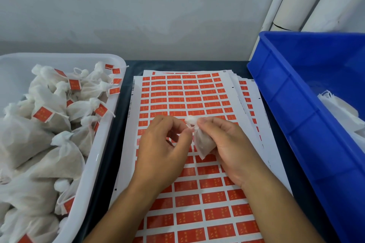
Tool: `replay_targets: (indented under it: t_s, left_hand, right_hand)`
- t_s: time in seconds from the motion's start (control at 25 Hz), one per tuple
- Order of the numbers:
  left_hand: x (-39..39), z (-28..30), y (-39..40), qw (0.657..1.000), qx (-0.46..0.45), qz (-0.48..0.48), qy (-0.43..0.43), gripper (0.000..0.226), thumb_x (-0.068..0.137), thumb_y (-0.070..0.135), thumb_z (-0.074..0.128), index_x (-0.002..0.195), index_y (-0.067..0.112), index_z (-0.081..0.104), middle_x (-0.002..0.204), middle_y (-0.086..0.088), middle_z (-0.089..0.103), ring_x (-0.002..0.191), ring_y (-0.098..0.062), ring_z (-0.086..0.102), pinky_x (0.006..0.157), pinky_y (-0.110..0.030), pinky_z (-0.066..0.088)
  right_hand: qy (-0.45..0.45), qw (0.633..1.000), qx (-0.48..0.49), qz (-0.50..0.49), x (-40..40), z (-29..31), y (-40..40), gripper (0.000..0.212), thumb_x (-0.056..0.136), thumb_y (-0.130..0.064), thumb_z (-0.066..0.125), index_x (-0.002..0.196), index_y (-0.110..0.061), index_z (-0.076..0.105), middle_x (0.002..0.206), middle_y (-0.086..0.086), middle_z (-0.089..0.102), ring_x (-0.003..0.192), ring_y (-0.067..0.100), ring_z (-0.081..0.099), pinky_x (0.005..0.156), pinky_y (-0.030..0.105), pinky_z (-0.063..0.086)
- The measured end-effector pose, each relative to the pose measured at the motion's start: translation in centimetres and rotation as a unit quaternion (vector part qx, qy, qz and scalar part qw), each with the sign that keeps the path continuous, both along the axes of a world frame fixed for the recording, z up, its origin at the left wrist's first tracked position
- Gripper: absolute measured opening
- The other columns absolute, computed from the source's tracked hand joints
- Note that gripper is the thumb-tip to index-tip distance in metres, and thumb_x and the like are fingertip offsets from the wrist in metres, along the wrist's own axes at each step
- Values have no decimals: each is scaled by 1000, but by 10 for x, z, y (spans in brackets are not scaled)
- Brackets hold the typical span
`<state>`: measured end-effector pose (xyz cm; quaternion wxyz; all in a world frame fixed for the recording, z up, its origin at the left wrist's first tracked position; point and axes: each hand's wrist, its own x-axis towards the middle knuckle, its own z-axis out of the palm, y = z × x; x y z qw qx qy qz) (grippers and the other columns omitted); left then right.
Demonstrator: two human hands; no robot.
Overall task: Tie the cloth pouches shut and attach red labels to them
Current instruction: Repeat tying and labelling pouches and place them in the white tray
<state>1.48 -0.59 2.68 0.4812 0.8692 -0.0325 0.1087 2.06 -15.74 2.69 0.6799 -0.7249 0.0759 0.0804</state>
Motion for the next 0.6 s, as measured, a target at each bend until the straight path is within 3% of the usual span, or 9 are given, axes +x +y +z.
replay_targets:
  t_s: [0.2,0.32,0.48,0.6]
  left_hand:
    - [0,8,1,973,-110,-71,190,34,107,20,39,78,22,56,58,11,55,55,-5,51,57,-19,44]
    - [3,14,3,907,-299,-65,288,38,103,16,36,68,16,53,57,-2,43,51,-13,37,54,-27,38]
    - [5,16,9,807,-523,-72,265,27,89,18,43,64,17,52,65,-1,40,54,-12,34,50,-24,37]
    - [6,14,9,787,-567,-64,235,27,90,15,44,65,17,55,67,-1,42,53,-11,37,47,-23,39]
  right_hand:
    - [-42,999,-26,22,-1,2,-1,18,99,-44,61,89,-42,75,95,-19,73,97,-5,66,84,23,53]
    - [-84,994,-69,33,-2,4,-2,18,100,-48,58,89,-43,72,91,-19,72,93,-6,66,68,11,53]
    - [-151,982,-98,62,-5,9,2,21,88,-68,54,94,-54,67,94,-28,70,97,-8,64,72,1,47]
    - [-173,970,-138,104,-3,11,1,19,86,-73,54,104,-69,60,112,-43,62,110,-19,56,76,-6,39]
